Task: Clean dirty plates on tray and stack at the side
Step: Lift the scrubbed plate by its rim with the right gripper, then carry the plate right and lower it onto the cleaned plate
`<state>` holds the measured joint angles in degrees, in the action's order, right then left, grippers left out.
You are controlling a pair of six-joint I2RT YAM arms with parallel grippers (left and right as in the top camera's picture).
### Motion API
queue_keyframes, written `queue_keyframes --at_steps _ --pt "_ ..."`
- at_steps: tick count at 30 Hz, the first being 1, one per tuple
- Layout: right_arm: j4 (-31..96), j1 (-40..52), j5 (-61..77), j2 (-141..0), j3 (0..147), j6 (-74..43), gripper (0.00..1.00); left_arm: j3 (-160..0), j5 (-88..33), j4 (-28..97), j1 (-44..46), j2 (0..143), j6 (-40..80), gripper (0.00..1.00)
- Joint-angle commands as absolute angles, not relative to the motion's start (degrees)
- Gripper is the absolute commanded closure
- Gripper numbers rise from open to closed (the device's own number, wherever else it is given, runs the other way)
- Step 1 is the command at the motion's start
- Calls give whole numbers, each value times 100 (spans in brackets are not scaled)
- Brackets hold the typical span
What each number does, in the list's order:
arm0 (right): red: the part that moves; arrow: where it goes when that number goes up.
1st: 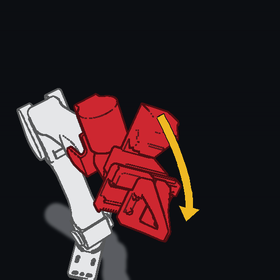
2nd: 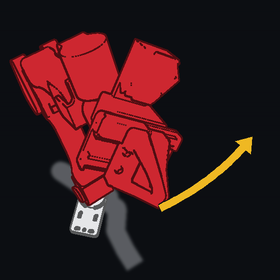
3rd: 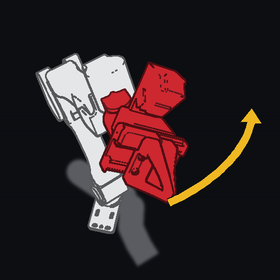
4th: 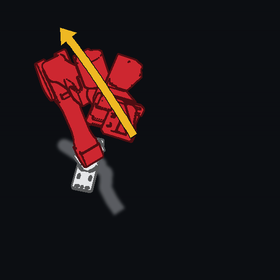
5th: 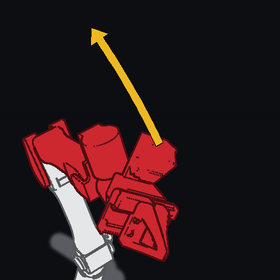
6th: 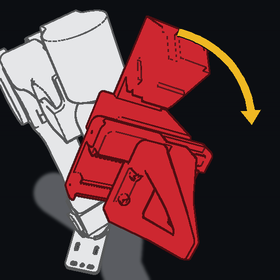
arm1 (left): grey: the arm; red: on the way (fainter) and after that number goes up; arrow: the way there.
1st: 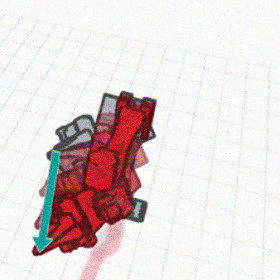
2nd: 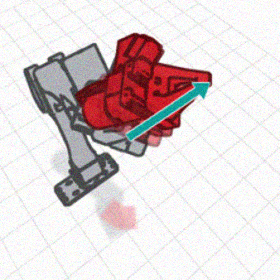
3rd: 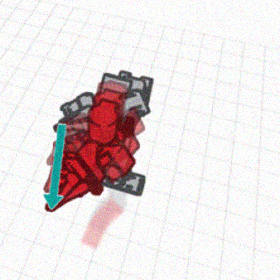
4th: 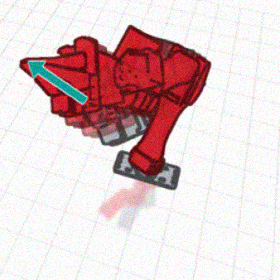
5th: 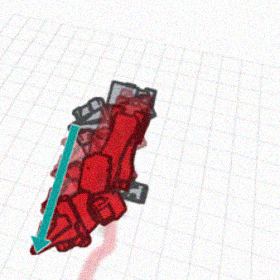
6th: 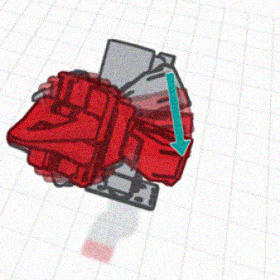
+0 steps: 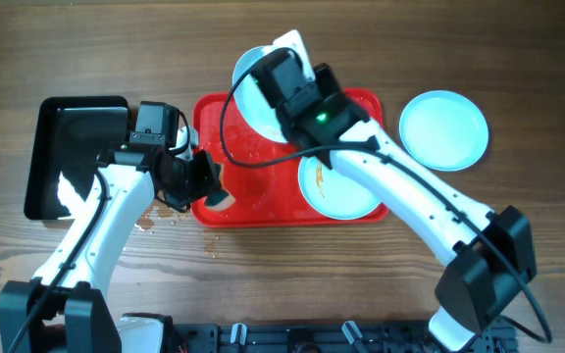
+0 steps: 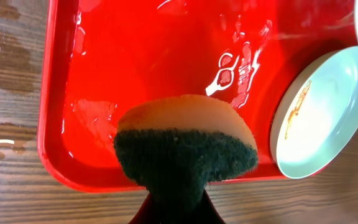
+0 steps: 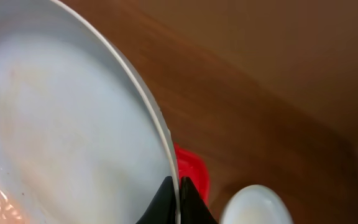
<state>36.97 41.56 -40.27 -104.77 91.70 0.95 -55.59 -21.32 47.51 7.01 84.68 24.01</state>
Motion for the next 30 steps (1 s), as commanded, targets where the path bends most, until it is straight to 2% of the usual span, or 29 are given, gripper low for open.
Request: queue_keyframes --at_steps 1,12,23,30 --pt "3459 4434 -5406 -10383 9260 694 96 -5522 -2115 4672 663 8433 2294 96" --pt "3173 4672 -7067 -10383 9255 908 96 -5522 -2112 4670 663 8449 2292 96" --pt "2342 4930 -7915 -10383 9255 1664 96 -5522 -2115 4668 663 8449 2292 96" --pt "2255 5116 -8018 -10383 9255 1581 96 -5522 -2115 4639 663 8449 2292 96"
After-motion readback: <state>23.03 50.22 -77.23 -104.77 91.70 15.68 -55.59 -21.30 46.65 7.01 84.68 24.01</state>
